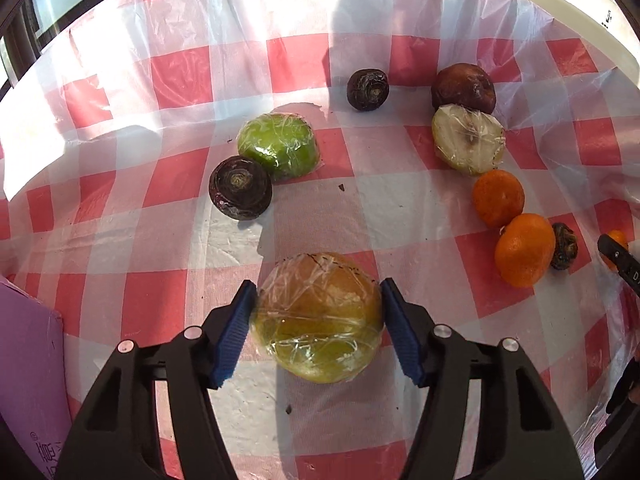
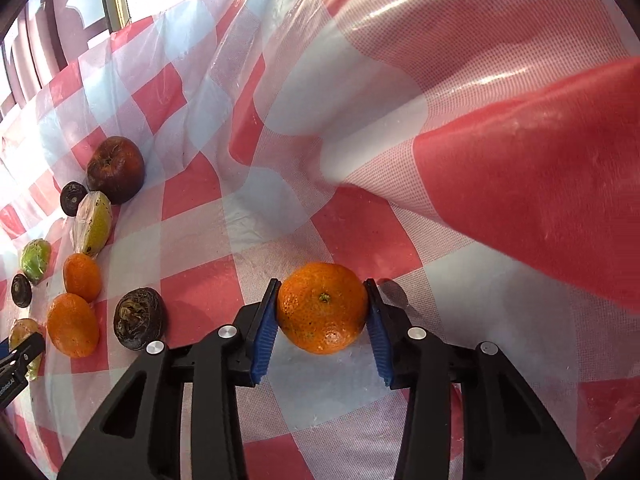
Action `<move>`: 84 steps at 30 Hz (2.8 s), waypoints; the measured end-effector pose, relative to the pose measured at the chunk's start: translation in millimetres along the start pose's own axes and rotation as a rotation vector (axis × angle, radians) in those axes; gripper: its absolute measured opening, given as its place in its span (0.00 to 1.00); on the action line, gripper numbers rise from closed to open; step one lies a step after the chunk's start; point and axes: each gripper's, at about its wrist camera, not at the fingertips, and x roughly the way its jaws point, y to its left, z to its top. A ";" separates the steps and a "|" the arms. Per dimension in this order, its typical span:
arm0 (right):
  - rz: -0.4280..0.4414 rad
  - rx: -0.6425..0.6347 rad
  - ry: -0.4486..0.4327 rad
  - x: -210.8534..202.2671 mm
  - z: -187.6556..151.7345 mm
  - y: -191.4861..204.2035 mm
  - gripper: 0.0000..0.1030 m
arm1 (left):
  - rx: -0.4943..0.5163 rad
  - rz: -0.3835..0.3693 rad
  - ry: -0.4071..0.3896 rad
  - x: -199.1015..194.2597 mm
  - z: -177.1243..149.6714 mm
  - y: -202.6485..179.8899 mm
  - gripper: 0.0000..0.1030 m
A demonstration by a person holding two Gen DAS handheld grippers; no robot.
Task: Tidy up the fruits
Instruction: 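Grasp the wrapped yellow pomelo with the left tool while the right tool grasps an orange, then carry the pomelo and orange into the white box and open both tools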
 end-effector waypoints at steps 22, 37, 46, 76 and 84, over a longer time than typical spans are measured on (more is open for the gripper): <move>0.227 -0.547 0.298 -126.2 -103.5 111.3 0.40 | 0.064 0.043 0.149 -138.4 -139.8 0.7 0.61; 0.267 -0.826 0.242 -157.8 -123.7 176.0 0.40 | -0.048 0.143 0.065 -183.2 -129.3 54.2 0.61; 0.272 -0.885 0.221 -170.7 -134.5 204.9 0.40 | -0.113 0.168 0.046 -198.7 -142.1 87.9 0.61; 0.196 -0.820 0.121 -231.2 -170.0 301.5 0.40 | -0.064 0.142 -0.007 -232.0 -157.3 214.3 0.61; 0.251 -0.841 0.063 -251.5 -186.3 348.9 0.40 | -0.079 0.175 0.024 -227.8 -166.1 266.8 0.61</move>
